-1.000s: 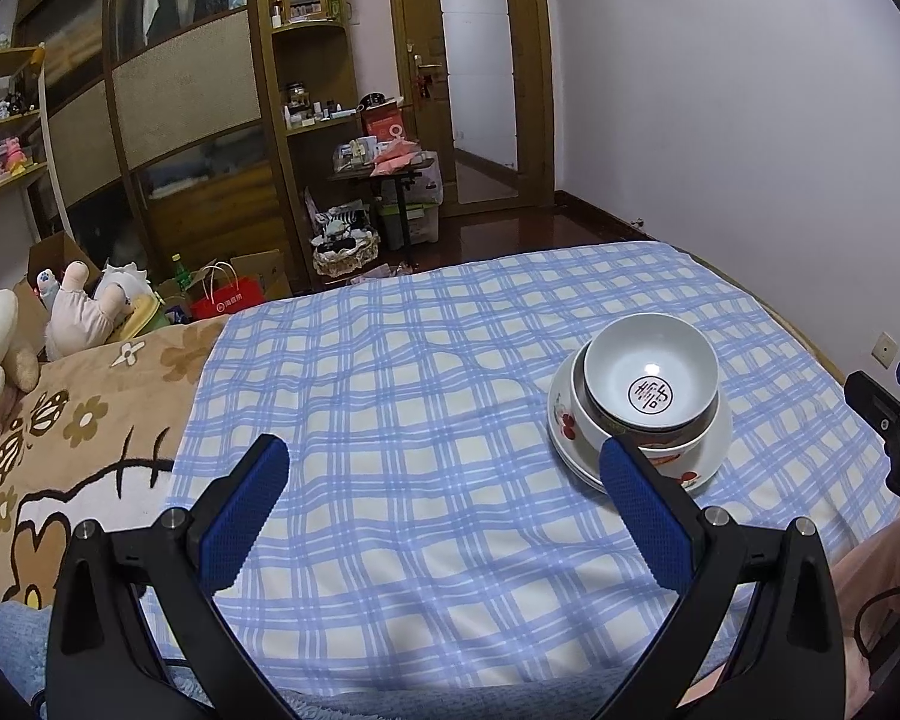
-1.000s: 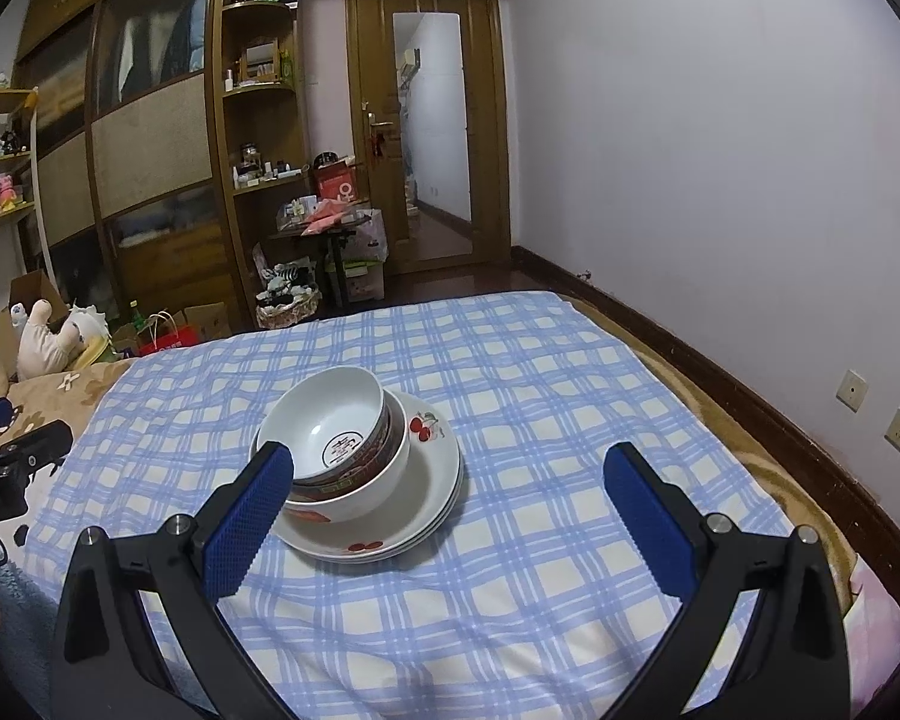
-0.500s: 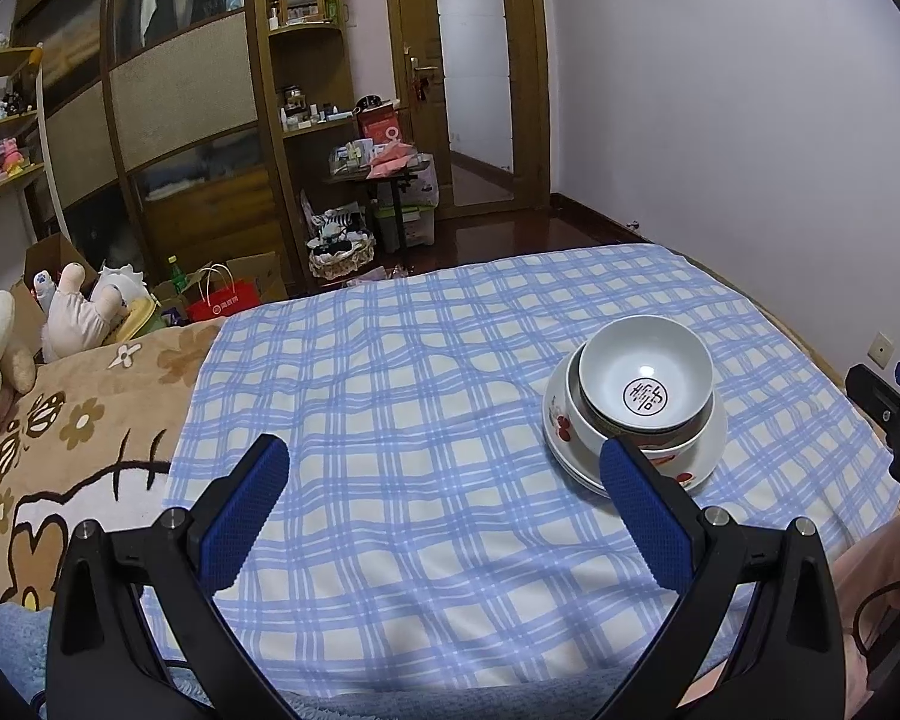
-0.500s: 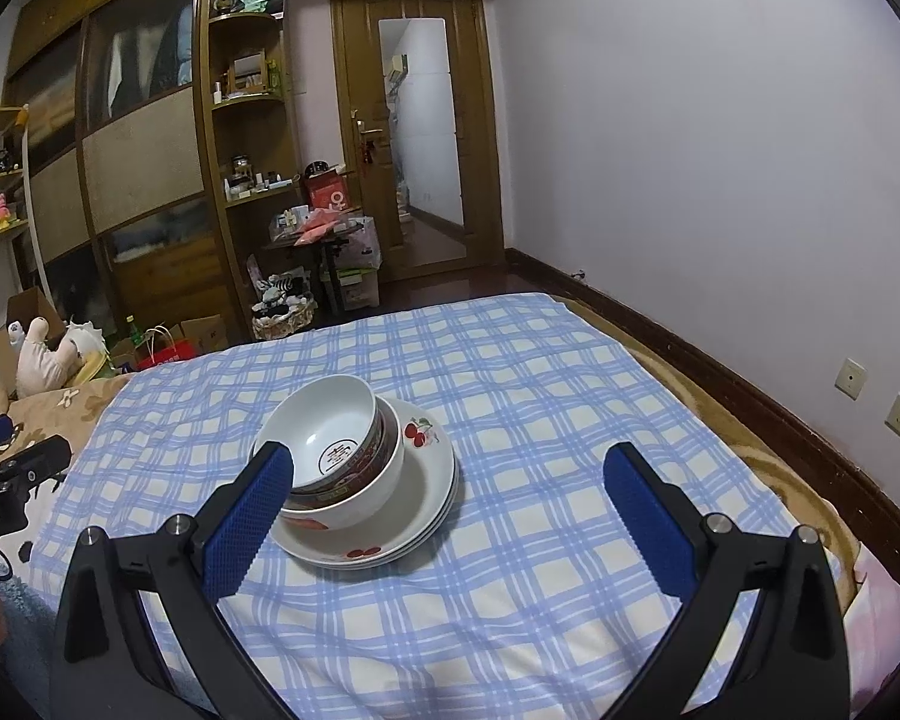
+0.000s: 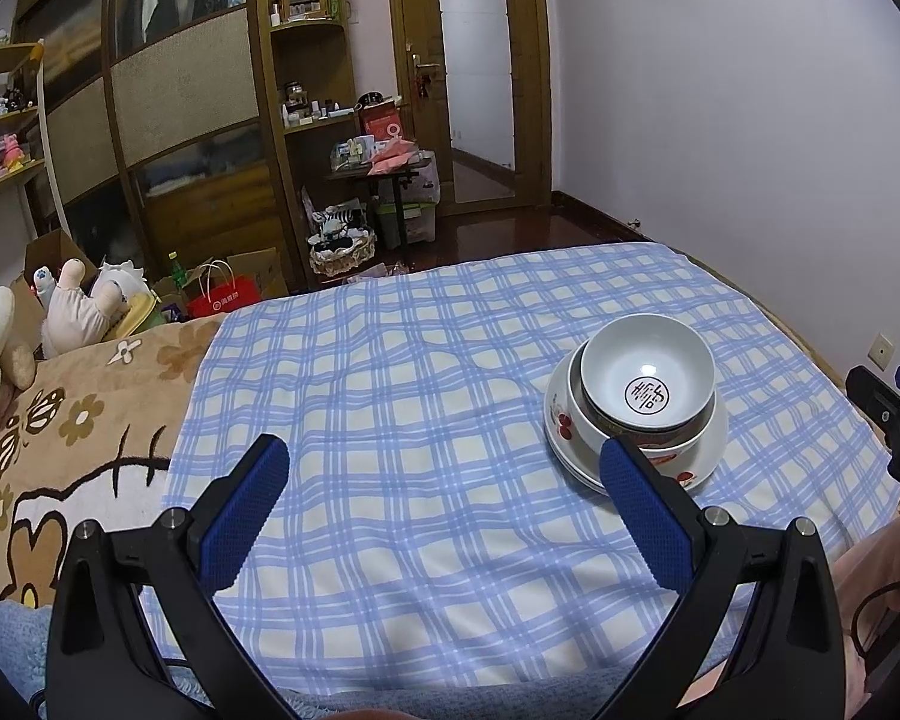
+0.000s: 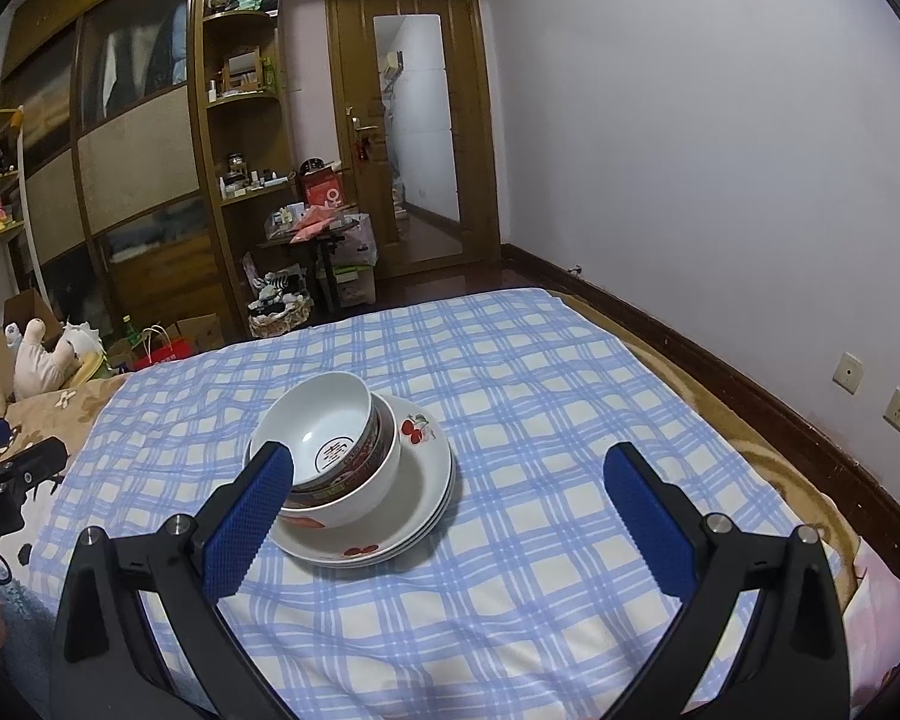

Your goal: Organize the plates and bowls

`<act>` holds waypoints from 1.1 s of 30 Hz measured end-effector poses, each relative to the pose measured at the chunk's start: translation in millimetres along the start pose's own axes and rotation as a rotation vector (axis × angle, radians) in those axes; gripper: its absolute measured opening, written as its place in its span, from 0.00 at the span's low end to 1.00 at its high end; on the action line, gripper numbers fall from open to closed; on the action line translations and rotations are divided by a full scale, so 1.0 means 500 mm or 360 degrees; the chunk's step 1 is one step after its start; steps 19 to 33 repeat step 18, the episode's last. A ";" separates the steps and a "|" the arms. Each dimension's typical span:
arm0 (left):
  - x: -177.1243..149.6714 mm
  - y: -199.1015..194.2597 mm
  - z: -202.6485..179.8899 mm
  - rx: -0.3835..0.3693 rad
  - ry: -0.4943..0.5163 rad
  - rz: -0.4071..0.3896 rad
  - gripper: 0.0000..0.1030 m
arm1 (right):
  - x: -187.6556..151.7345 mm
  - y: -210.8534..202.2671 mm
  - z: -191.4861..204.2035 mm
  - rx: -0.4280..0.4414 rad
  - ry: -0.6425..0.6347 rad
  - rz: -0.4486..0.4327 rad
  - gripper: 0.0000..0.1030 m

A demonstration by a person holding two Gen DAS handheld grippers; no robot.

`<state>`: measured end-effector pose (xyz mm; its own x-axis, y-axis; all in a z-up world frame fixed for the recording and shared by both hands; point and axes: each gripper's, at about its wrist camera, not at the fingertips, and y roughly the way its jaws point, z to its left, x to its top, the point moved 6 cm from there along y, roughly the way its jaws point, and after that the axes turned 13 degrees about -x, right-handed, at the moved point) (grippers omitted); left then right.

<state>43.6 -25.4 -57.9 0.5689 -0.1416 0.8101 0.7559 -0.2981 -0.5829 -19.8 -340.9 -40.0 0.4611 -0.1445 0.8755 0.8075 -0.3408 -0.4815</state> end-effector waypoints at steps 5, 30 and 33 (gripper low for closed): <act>-0.003 0.000 -0.002 0.0004 -0.0001 0.0000 0.99 | 0.001 0.000 0.000 0.0005 -0.0004 0.0000 1.00; -0.007 0.002 -0.003 0.0006 -0.0010 0.0006 0.99 | 0.000 0.001 0.000 0.0008 0.0000 0.0002 1.00; -0.007 0.002 -0.003 0.0006 -0.0010 0.0006 0.99 | 0.000 0.001 0.000 0.0008 0.0000 0.0002 1.00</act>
